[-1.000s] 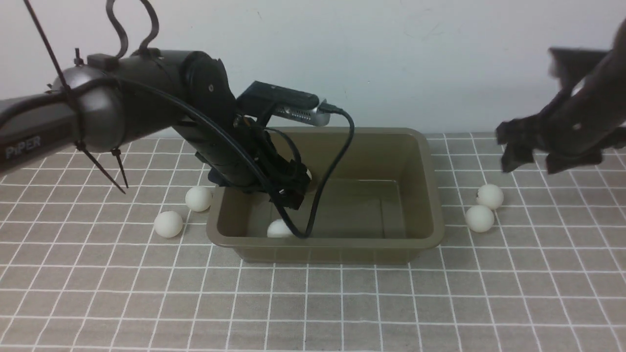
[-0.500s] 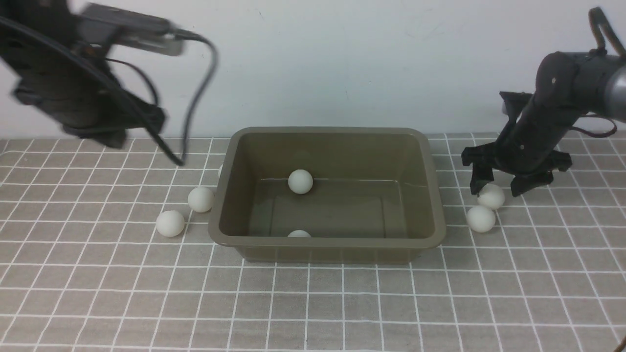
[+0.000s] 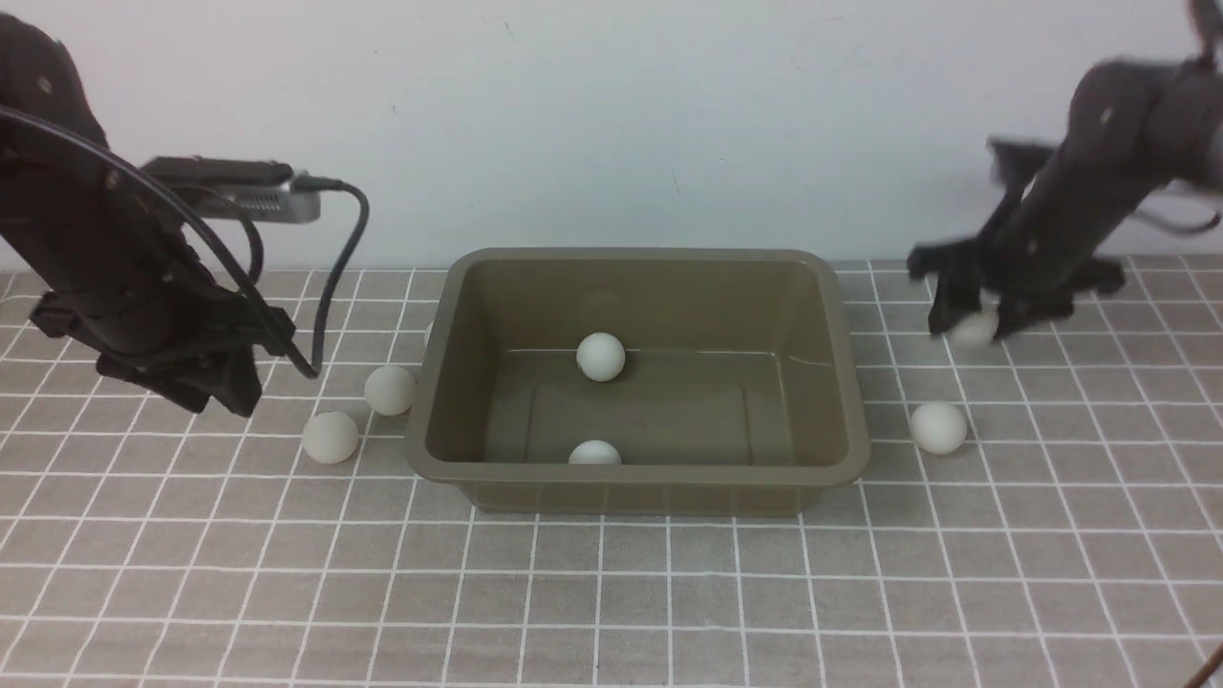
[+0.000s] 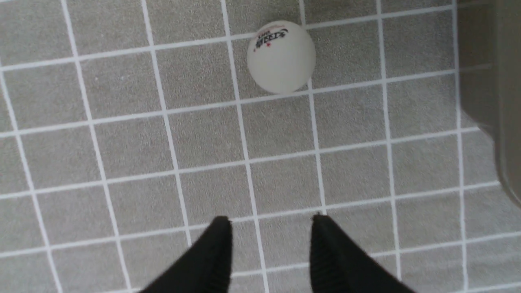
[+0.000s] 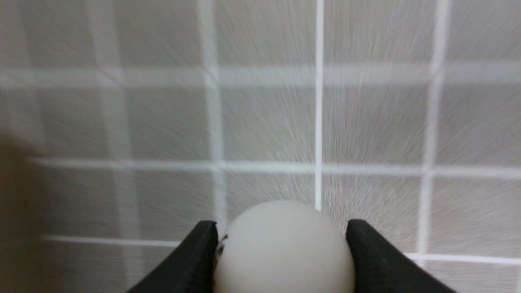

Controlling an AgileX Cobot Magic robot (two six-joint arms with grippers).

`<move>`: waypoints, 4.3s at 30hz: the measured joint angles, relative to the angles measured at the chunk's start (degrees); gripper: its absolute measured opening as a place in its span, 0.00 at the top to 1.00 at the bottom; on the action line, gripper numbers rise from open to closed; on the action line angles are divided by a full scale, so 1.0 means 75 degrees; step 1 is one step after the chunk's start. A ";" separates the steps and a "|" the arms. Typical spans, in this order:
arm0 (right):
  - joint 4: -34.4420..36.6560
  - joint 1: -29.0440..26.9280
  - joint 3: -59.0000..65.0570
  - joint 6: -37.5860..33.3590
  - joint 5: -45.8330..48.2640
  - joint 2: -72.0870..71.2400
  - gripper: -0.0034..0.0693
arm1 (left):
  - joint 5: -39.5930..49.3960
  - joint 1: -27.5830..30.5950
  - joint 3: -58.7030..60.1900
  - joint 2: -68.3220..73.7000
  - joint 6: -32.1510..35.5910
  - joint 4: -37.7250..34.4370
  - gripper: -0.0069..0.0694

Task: Put the table tennis balls into the box on the grey coffee tablecloth.
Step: 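Reach for and grasp a ping pong ball on the table, then release the ping pong ball into the bin and lift the gripper away, then drop the ball into the bin, then reach for and grasp a ping pong ball on the table, then release the ping pong ball into the bin and lift the gripper away, then reach for and grasp a ping pong ball on the table beside the basket, then drop the ball into the bin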

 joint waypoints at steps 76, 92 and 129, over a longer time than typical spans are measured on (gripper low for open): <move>0.0940 0.0008 0.2057 -0.0501 -0.0679 -0.1996 0.45 | -0.0520 -0.0361 -0.0937 -0.0242 -0.0974 0.0925 0.91; 0.1185 0.2089 0.1535 -0.1564 -0.0364 -0.1637 0.04 | -0.2041 -0.0788 -0.0752 0.1693 0.1958 -0.0920 0.17; -0.4050 0.2089 0.5016 0.2482 0.0682 -1.2369 0.97 | -0.1534 -0.2124 -0.1758 0.0445 0.2099 -0.2108 0.47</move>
